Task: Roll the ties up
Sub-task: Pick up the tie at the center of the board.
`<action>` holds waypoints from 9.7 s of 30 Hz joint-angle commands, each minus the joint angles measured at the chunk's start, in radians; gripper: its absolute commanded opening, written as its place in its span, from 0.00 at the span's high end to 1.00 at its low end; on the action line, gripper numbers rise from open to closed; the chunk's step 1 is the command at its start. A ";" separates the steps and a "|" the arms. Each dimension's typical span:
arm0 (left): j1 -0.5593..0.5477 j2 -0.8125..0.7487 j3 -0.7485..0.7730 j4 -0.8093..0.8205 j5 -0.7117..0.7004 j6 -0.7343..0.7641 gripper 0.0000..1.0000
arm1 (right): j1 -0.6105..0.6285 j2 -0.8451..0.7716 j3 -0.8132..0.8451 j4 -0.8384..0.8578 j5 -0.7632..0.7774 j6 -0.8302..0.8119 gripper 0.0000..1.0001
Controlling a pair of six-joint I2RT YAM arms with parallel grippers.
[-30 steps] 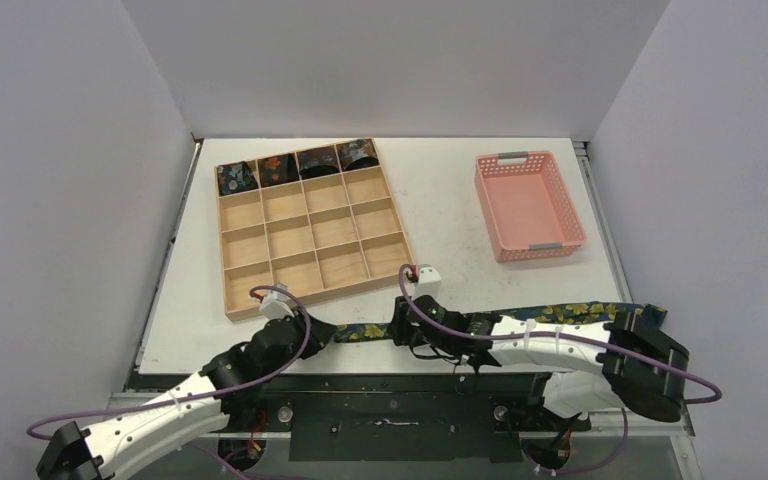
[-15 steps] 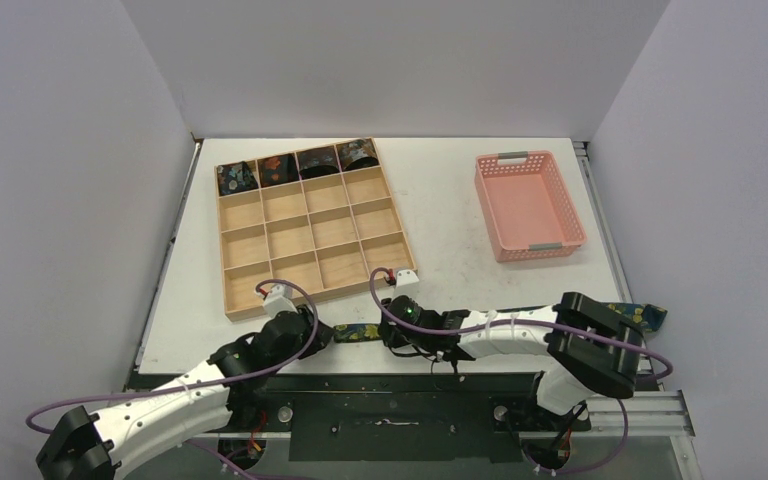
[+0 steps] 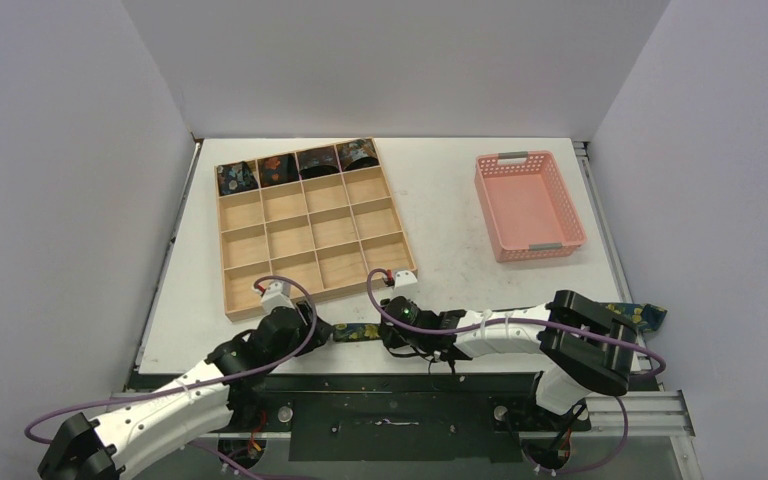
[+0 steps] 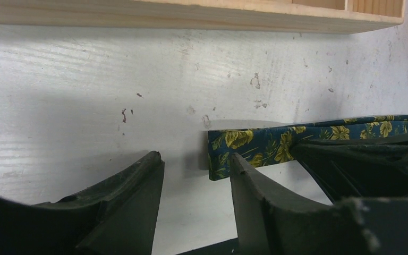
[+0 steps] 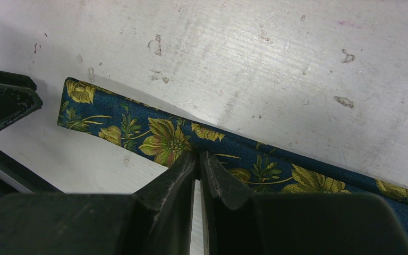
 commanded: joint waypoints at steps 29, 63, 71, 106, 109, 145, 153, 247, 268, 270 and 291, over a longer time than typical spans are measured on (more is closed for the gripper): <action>0.141 0.221 -0.080 0.407 0.306 0.074 1.00 | 0.009 -0.081 0.068 -0.076 -0.001 -0.046 0.84; 0.139 -0.136 0.029 -0.024 0.273 0.087 1.00 | 0.035 0.226 0.133 0.047 -0.133 0.051 0.95; 0.133 -0.171 0.128 -0.165 0.247 0.066 1.00 | 0.032 0.322 0.169 0.251 -0.283 0.137 0.95; 0.084 0.090 0.354 -0.329 0.076 0.171 1.00 | -0.001 0.080 0.086 0.327 -0.258 0.135 0.85; 0.064 0.155 0.376 -0.334 0.051 0.184 1.00 | -0.010 -0.011 0.043 0.197 -0.149 0.085 0.82; -0.112 0.489 0.483 -0.210 -0.003 0.104 0.58 | -0.091 -0.350 -0.156 0.006 -0.024 0.020 0.74; -0.110 0.271 0.444 -0.313 -0.040 0.073 0.57 | -0.064 -0.282 -0.069 0.032 -0.101 0.002 0.59; -0.059 -0.181 -0.155 -0.005 -0.069 -0.184 1.00 | 0.069 0.225 0.380 -0.086 -0.104 -0.081 0.91; -0.061 -0.306 0.029 -0.397 -0.175 -0.226 0.53 | 0.033 0.287 0.248 -0.024 -0.116 -0.042 0.95; -0.061 -0.277 0.032 -0.410 -0.184 -0.249 0.46 | 0.032 0.283 0.237 -0.018 -0.118 -0.042 0.95; -0.016 -0.097 -0.047 -0.020 -0.032 -0.043 0.63 | 0.027 0.245 0.161 0.046 -0.151 -0.030 0.95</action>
